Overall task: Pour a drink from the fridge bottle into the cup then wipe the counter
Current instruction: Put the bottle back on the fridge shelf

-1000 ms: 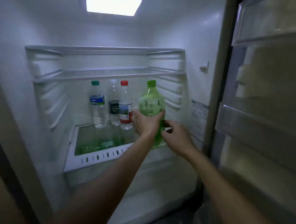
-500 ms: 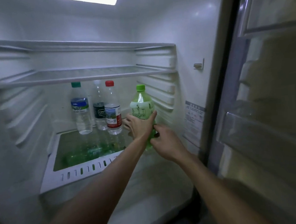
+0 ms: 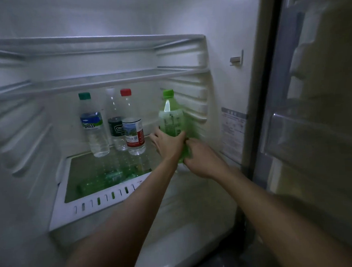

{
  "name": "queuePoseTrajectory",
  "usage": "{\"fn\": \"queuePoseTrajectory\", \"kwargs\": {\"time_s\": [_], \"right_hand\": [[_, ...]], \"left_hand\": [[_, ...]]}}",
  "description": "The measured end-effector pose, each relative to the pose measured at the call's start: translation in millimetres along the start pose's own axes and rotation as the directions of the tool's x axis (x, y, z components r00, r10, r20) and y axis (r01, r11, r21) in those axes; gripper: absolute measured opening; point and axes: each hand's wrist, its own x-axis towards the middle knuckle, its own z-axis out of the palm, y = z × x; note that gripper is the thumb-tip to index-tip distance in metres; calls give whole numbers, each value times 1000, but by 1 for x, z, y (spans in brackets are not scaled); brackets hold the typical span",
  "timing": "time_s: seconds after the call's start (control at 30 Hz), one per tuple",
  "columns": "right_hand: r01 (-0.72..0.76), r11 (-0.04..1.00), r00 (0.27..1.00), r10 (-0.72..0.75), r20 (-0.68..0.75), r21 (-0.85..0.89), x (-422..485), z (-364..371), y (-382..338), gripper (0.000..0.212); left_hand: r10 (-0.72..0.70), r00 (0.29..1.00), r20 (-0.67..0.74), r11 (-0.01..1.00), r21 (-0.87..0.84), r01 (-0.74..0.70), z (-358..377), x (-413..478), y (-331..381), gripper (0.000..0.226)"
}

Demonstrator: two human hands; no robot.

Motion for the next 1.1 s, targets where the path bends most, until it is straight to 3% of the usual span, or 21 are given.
{"fn": "queuePoseTrajectory", "kwargs": {"time_s": [0.33, 0.5, 0.6, 0.67, 0.8, 0.87, 0.93, 1.0, 1.07, 1.1], "right_hand": [[-44, 998, 999, 45, 24, -43, 1, -2, 5, 49], [-31, 999, 999, 32, 32, -42, -13, -11, -4, 53], [5, 1000, 1000, -4, 19, -20, -31, -19, -4, 51], [-11, 1000, 999, 11, 30, -24, -45, -26, -2, 48], [-60, 996, 996, 65, 64, -73, -75, -39, 3, 43], [-75, 993, 993, 83, 89, -95, -89, -43, 0, 40], [-46, 990, 990, 63, 128, -136, -101, -46, -8, 33], [-16, 983, 987, 45, 155, -184, -116, -49, -15, 23], [25, 978, 985, 12, 175, -209, -132, -51, -20, 21], [30, 975, 983, 11, 183, -219, -142, -52, -22, 23]], "left_hand": [[32, 996, -78, 997, 74, -27, 10, -1, 3, 85], [-65, 998, 11, 988, 139, 63, 1, -2, 8, 89], [-35, 998, 51, 988, 151, 27, -10, -11, -1, 87], [-5, 999, 54, 988, 152, -4, -17, -21, -7, 79], [7, 996, 91, 976, 215, -26, -35, -43, -8, 40], [90, 981, 169, 949, 284, -136, -46, -58, -6, 22], [239, 919, 313, 866, 361, -348, -60, -80, -1, 13], [315, 800, 511, 664, 483, -570, -75, -103, 5, 15], [246, 699, 671, 458, 555, -694, -90, -129, 10, 19], [174, 669, 723, 409, 564, -717, -97, -142, 11, 20]]}}
